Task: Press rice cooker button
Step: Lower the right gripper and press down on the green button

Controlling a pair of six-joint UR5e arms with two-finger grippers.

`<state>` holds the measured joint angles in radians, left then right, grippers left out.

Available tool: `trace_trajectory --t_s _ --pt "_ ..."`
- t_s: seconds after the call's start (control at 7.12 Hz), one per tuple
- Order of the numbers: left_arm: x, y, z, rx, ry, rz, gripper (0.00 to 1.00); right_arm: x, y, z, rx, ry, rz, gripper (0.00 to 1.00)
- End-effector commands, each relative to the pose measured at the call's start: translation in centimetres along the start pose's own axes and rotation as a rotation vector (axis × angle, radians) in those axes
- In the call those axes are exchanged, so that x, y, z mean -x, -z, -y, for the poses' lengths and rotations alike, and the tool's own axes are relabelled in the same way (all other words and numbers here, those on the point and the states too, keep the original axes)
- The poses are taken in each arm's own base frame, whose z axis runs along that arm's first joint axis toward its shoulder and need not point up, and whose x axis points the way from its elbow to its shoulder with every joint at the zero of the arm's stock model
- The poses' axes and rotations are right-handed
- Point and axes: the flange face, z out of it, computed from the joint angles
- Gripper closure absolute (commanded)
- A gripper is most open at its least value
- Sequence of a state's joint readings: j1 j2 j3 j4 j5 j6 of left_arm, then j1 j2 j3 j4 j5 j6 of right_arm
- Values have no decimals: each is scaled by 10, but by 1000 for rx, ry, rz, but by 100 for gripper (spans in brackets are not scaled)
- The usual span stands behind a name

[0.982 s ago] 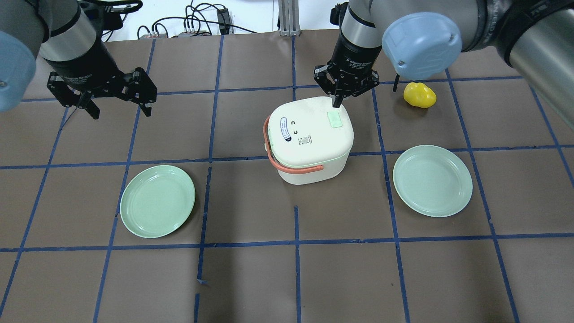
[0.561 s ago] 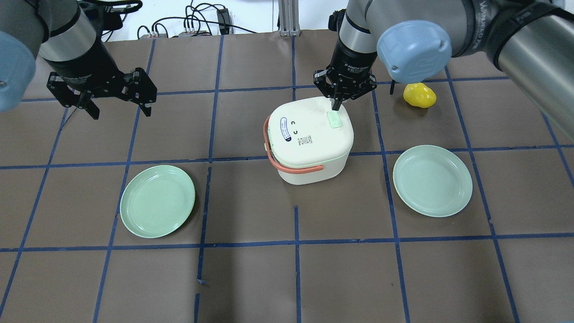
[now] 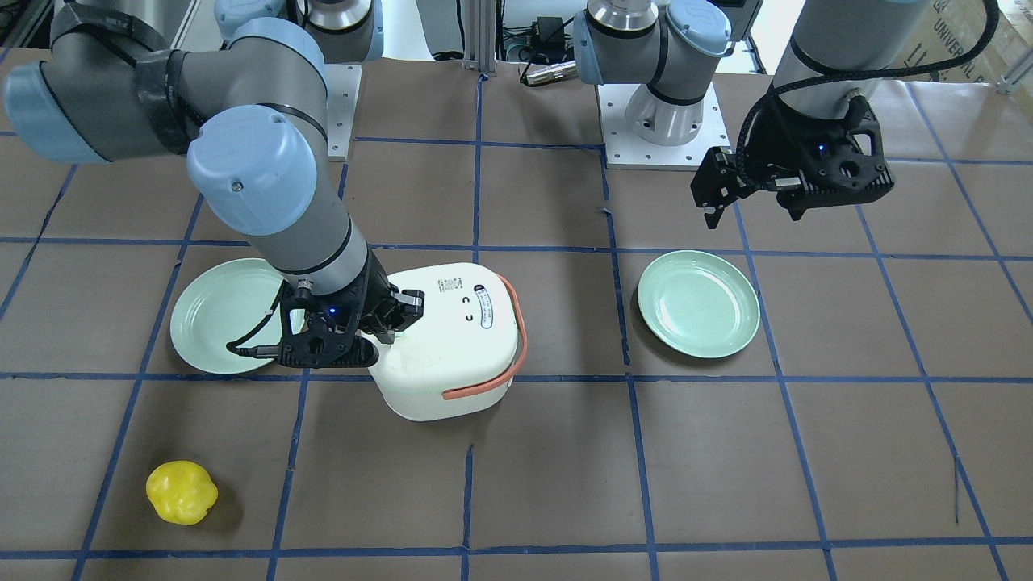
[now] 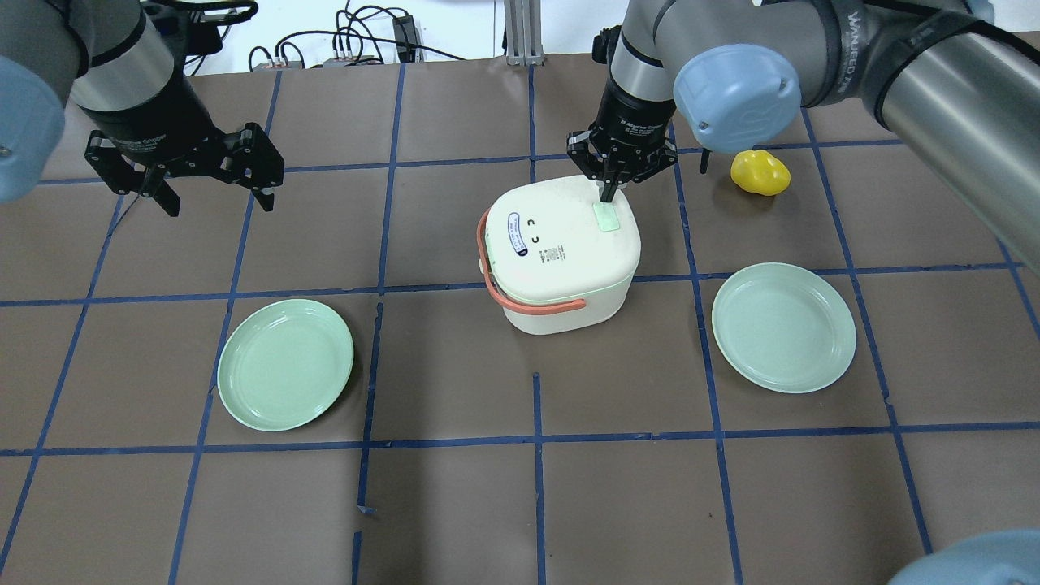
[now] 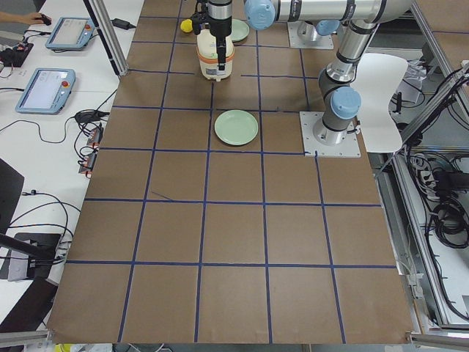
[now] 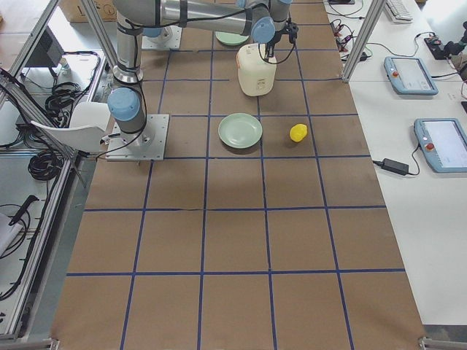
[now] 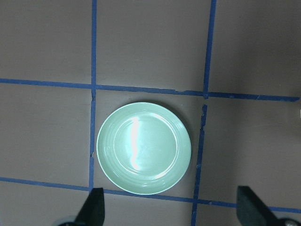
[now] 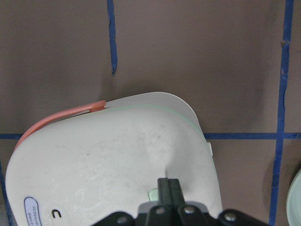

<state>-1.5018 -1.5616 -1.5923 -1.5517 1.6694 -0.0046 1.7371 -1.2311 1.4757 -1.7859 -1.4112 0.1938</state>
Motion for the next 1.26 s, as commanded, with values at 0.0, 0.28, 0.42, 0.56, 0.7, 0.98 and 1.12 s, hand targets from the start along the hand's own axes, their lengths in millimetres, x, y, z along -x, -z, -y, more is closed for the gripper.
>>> trace_trajectory --t_s 0.0,0.28,0.42,0.56,0.7,0.98,1.12 --pt "0 0 0 -1 0 0 0 -1 -5 -1 4 -1 -1 88" --pt "0 0 0 -1 0 1 0 -2 -6 -1 7 -3 -3 88" --pt "0 0 0 -1 0 0 0 -2 -6 -1 7 -3 -3 88" --pt "0 0 0 -1 0 1 0 -2 -5 -1 3 -2 -4 88" --pt "0 0 0 -1 0 1 0 -1 4 -5 -3 -9 -3 88" --pt "0 0 0 -1 0 0 0 -1 2 -7 4 -10 -2 88" --pt "0 0 0 -1 0 1 0 0 1 -8 6 -13 -1 88"
